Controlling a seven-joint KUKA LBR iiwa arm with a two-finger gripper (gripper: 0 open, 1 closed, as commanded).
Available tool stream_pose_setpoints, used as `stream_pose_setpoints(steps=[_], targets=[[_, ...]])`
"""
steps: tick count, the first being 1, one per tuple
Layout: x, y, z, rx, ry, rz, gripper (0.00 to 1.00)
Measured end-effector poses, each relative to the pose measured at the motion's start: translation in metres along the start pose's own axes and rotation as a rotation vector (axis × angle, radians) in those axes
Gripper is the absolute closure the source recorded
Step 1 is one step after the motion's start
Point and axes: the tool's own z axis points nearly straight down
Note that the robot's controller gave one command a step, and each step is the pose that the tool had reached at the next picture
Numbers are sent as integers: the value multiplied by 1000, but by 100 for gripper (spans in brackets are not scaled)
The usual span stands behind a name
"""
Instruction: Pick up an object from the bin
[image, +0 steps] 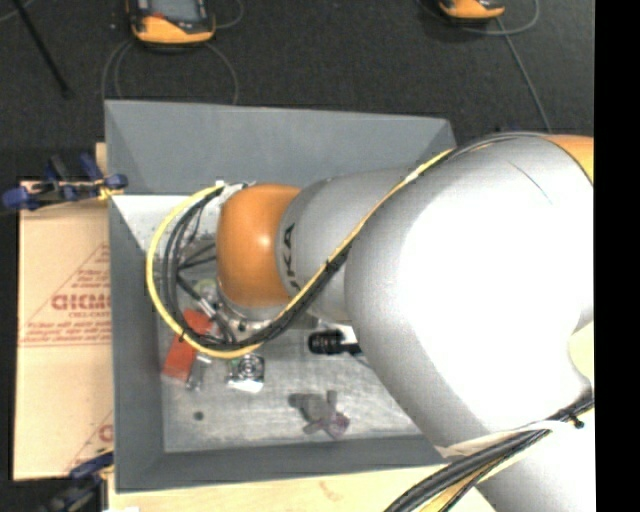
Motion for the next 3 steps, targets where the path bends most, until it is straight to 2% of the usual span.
stream_pose_setpoints(steps=[1, 2, 3], targets=[[-6, 6, 1, 0, 6, 24, 0], [-7, 6, -1, 0, 2, 22, 100], [-3, 20, -207, -4, 4, 24, 100]])
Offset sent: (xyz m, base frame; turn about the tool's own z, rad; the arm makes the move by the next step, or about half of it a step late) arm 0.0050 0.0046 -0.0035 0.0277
